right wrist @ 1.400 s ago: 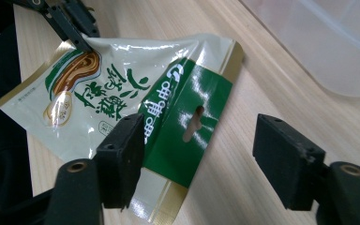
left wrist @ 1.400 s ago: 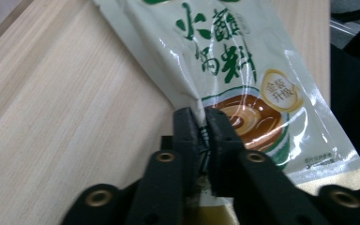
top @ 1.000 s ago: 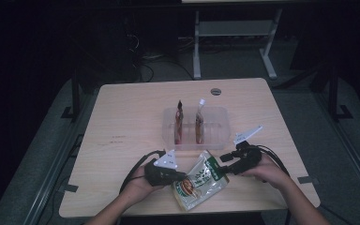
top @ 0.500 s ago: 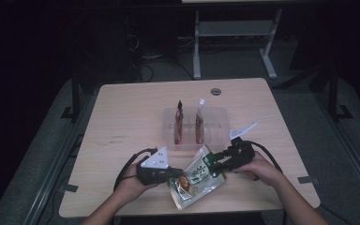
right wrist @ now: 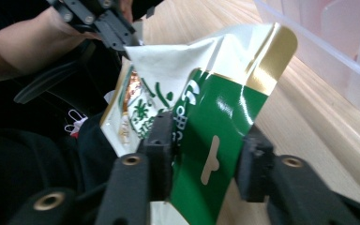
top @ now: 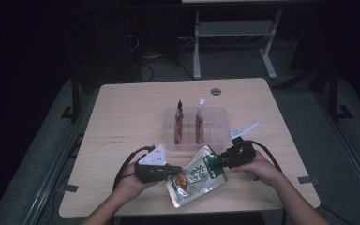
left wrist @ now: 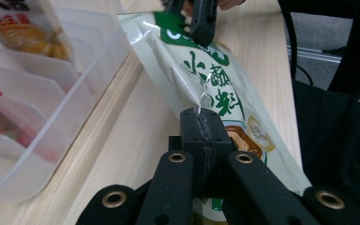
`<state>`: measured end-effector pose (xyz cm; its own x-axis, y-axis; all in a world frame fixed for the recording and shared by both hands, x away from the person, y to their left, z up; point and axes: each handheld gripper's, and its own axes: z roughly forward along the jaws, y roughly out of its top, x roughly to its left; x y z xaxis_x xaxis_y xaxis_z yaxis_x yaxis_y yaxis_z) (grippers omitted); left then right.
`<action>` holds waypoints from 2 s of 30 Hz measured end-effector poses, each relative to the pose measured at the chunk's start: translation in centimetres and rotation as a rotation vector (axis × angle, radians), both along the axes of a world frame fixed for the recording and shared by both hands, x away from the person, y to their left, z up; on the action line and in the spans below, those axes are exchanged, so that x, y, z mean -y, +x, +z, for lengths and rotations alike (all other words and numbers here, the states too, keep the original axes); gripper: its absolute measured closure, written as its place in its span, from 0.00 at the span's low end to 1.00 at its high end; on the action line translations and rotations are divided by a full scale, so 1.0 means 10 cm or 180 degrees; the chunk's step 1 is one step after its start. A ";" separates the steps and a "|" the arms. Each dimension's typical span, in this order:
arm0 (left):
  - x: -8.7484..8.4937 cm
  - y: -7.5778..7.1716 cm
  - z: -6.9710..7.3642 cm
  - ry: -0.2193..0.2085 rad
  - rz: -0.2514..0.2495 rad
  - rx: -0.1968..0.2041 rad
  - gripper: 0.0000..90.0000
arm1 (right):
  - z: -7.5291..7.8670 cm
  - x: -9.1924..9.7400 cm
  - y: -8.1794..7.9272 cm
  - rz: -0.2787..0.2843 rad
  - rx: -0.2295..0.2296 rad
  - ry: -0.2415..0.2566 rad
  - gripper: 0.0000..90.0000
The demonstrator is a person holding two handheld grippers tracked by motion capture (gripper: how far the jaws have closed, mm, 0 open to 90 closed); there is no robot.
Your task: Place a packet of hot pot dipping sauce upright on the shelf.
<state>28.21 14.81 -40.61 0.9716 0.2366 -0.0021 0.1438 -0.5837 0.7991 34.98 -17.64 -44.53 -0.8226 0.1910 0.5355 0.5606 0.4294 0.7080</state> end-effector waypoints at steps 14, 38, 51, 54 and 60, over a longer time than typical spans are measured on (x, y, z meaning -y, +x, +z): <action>-0.03 0.07 -0.05 -0.0056 0.0063 -0.0125 1.00 | 0.05 -0.04 -0.05 0.0162 0.0140 -0.0031 0.98; -0.09 0.13 -0.10 -0.0213 0.0186 -0.0326 0.87 | 0.41 0.01 -0.13 0.0225 0.0454 0.0449 1.00; -0.04 0.12 -0.14 -0.0140 0.0107 -0.0431 0.75 | 0.68 0.13 -0.20 0.0119 0.0693 0.0665 1.00; -0.03 0.12 -0.16 -0.0120 0.0091 -0.0475 0.74 | 0.74 0.18 -0.21 0.0083 0.0760 0.0693 1.00; -0.05 0.13 -0.18 -0.0094 0.0104 -0.0509 0.71 | 0.90 0.30 -0.22 -0.0042 0.0939 0.0706 1.00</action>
